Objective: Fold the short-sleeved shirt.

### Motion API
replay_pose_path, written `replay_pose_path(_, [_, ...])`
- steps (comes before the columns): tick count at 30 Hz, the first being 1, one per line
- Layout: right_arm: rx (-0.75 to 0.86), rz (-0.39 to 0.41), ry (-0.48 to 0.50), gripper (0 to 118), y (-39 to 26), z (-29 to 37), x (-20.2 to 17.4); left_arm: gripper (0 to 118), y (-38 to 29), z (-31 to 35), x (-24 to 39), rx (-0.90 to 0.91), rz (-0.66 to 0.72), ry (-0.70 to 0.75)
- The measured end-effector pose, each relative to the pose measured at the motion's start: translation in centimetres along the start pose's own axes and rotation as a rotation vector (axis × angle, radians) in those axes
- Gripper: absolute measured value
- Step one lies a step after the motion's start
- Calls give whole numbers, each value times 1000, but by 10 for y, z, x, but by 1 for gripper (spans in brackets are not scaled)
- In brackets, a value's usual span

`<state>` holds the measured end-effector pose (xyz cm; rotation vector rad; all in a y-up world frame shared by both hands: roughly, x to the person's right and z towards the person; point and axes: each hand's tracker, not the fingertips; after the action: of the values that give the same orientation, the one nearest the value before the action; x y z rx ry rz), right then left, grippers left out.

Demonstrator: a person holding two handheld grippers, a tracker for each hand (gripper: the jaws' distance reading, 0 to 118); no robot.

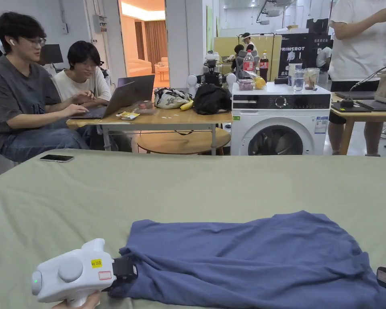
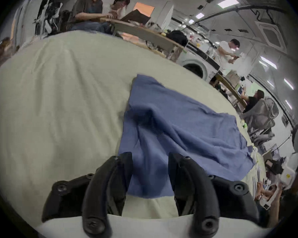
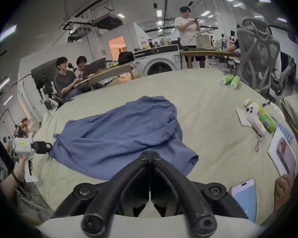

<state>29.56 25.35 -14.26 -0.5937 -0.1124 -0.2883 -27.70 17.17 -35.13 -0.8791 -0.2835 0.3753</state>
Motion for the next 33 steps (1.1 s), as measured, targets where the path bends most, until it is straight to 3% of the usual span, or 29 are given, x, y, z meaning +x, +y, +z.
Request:
replay_pose_path(2, [-11,-9,-14,0,-1,-3,7,39,-5,-15,6,-64,-64,56])
replay_pose_path(4, [-30,-4,-47,0,-1,-10,13,16,-9,-19,15,-39,-162,172])
replay_pose_path(6, [-61,8,-123,0,-3,-18,16,12,-9,-21,17,-34,-170,147])
replay_pose_path(9, [-82,-17,-156,4,-6,-43,30,8,-8,-19,15,-39,-171,141])
replay_pose_path(11, [-93,-47,-141,61,-8,-54,32,7,-9,-18,17,-38,-176,144])
replay_pose_path(12, [-110,-80,-115,71,-10,-62,32,8,-9,-18,19,-37,-197,153])
replay_pose_path(15, [-144,-130,-128,70,-10,-88,32,7,-6,-19,21,-44,-225,162])
replay_pose_path(16, [-168,-128,-166,64,-10,-96,33,7,-11,-14,26,-48,-229,161])
replay_pose_path(18, [-231,-99,-198,22,-16,-111,35,7,-12,-11,27,-58,-230,155])
replay_pose_path(20, [-216,-88,-174,14,-25,-110,29,7,-13,-10,26,-59,-218,146])
replay_pose_path(23, [-213,-62,-169,13,-23,-105,19,0,-17,-3,27,-47,-206,133])
replay_pose_path(25, [-214,-52,-165,13,-17,-97,19,0,-15,15,23,96,-286,93])
replay_pose_path(28, [-157,23,-200,13,-7,-78,16,0,-13,43,27,88,-269,60])
replay_pose_path(33, [-143,-44,-152,13,-22,-26,15,0,-19,80,18,74,-284,73])
